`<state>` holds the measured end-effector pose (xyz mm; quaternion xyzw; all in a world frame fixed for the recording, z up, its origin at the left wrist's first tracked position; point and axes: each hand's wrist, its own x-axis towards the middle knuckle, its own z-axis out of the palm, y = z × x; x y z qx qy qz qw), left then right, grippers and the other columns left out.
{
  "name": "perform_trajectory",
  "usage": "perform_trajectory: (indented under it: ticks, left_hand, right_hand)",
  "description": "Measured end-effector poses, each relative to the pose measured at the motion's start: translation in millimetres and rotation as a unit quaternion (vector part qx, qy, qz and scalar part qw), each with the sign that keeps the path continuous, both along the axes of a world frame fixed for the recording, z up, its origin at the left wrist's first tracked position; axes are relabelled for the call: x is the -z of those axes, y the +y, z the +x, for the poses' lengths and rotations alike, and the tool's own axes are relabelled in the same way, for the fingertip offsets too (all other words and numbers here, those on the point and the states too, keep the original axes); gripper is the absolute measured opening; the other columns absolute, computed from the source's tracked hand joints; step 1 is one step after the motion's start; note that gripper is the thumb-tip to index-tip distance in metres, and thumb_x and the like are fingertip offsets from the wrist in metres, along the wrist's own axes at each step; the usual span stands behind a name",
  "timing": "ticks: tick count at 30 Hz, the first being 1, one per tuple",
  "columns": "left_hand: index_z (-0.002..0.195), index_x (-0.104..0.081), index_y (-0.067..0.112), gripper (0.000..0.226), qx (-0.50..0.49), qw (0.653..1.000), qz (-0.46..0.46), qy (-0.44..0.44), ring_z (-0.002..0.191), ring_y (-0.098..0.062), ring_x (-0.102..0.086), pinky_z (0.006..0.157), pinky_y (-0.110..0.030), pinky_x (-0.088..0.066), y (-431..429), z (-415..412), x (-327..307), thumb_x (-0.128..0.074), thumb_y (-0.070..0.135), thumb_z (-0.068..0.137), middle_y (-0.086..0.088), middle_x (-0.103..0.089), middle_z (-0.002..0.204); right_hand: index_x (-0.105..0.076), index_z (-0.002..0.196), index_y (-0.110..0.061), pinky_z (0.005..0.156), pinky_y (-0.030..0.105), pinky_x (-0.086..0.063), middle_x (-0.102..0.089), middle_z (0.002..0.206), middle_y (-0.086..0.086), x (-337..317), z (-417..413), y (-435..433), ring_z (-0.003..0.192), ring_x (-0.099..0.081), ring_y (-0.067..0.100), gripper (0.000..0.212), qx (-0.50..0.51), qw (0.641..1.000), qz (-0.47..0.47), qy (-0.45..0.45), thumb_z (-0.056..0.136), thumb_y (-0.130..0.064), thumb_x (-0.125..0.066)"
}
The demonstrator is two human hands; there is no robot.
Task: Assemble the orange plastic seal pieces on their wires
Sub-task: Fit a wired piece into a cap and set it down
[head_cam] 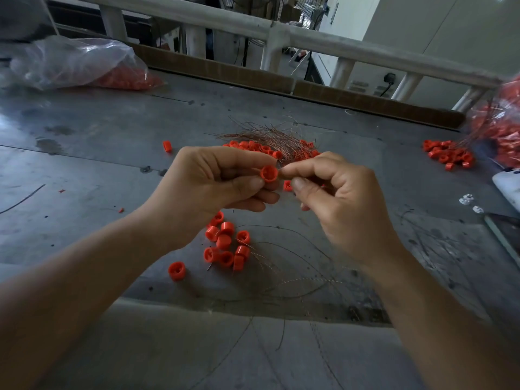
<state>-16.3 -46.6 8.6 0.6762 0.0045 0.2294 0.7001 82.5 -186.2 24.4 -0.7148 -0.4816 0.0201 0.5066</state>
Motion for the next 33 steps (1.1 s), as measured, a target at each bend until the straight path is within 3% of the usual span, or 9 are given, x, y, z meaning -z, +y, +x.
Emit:
perform_trajectory:
  ticks: [8, 20, 23, 26, 28, 31, 33]
  left_hand:
    - [0.081, -0.075, 0.018, 0.019, 0.044, 0.998, -0.048, -0.017, 0.075, -0.014, -0.07, 0.063, -0.017, -0.053, 3.2, 0.0, -0.8, -0.071, 0.017, 0.062, -0.005, -0.072, 0.078]
    - [0.078, -0.073, 0.01, 0.018, 0.106, 0.982, -0.155, 0.005, 0.072, -0.013, -0.069, 0.062, -0.016, -0.053, 0.8, 2.4, 2.2, -0.066, 0.011, 0.063, -0.008, -0.072, 0.079]
    - [0.078, -0.074, 0.011, 0.017, 0.103, 0.981, -0.164, 0.012, 0.076, -0.014, -0.07, 0.064, -0.016, -0.054, 1.4, 3.0, 2.7, -0.066, 0.01, 0.063, -0.008, -0.072, 0.08]
    - [0.077, -0.074, 0.011, 0.018, 0.093, 0.981, -0.171, 0.023, 0.078, -0.015, -0.07, 0.065, -0.017, -0.054, 0.7, 3.4, 3.8, -0.059, 0.003, 0.069, -0.008, -0.072, 0.081]
    - [0.076, -0.074, 0.01, 0.021, 0.089, 0.98, -0.174, 0.029, 0.079, -0.016, -0.07, 0.065, -0.017, -0.054, -0.3, 3.7, 4.4, -0.056, 0.0, 0.07, -0.008, -0.072, 0.081]
    - [0.076, -0.073, 0.009, 0.02, 0.086, 0.98, -0.174, 0.031, 0.078, -0.016, -0.07, 0.065, -0.017, -0.054, -1.6, 3.6, 3.6, -0.056, 0.001, 0.069, -0.009, -0.072, 0.081]
    - [0.076, -0.073, 0.008, 0.02, 0.083, 0.981, -0.175, 0.032, 0.078, -0.016, -0.07, 0.065, -0.017, -0.054, -1.9, 3.2, 2.9, -0.056, 0.0, 0.07, -0.009, -0.072, 0.081]
  right_hand:
    - [-0.052, 0.076, -0.014, 0.043, 0.017, -0.043, -0.057, 0.058, -0.005, -4.0, 2.3, -1.2, 0.049, -0.054, 0.004, 0.024, -0.053, 0.971, 0.026, 0.233, 0.079, 0.007, -0.061]
    - [-0.045, 0.076, -0.013, 0.04, 0.017, -0.041, -0.06, 0.053, -0.003, -0.4, -0.1, 2.2, 0.045, -0.056, 0.007, 0.029, -0.087, 0.95, 0.0, 0.3, 0.072, 0.006, -0.067]
    - [-0.05, 0.078, -0.013, 0.046, 0.019, -0.047, -0.063, 0.056, -0.002, -2.9, 10.6, -0.7, 0.05, -0.059, 0.008, 0.022, -0.054, 0.962, -0.025, 0.267, 0.069, -0.012, -0.07]
    - [-0.056, 0.077, -0.013, 0.048, 0.018, -0.048, -0.065, 0.056, -0.004, -2.8, 34.4, -8.0, 0.05, -0.059, 0.006, 0.01, 0.042, 0.969, -0.01, 0.245, 0.081, -0.01, -0.063]
    - [-0.057, 0.074, -0.015, 0.047, 0.017, -0.046, -0.064, 0.057, -0.004, -0.3, 51.0, -12.9, 0.049, -0.058, 0.004, 0.013, 0.114, 0.969, -0.001, 0.221, 0.085, -0.009, -0.061]
    - [-0.059, 0.068, -0.023, 0.058, 0.018, -0.045, -0.061, 0.061, -0.008, 11.1, 68.0, -15.9, 0.056, -0.056, 0.004, 0.019, 0.193, 0.974, -0.088, 0.08, 0.084, -0.014, -0.064]
    - [-0.06, 0.066, -0.027, 0.058, 0.007, -0.039, -0.058, 0.061, -0.015, 19.6, 71.2, -14.1, 0.058, -0.052, -0.002, 0.02, 0.201, 0.965, -0.167, -0.013, 0.081, -0.015, -0.066]
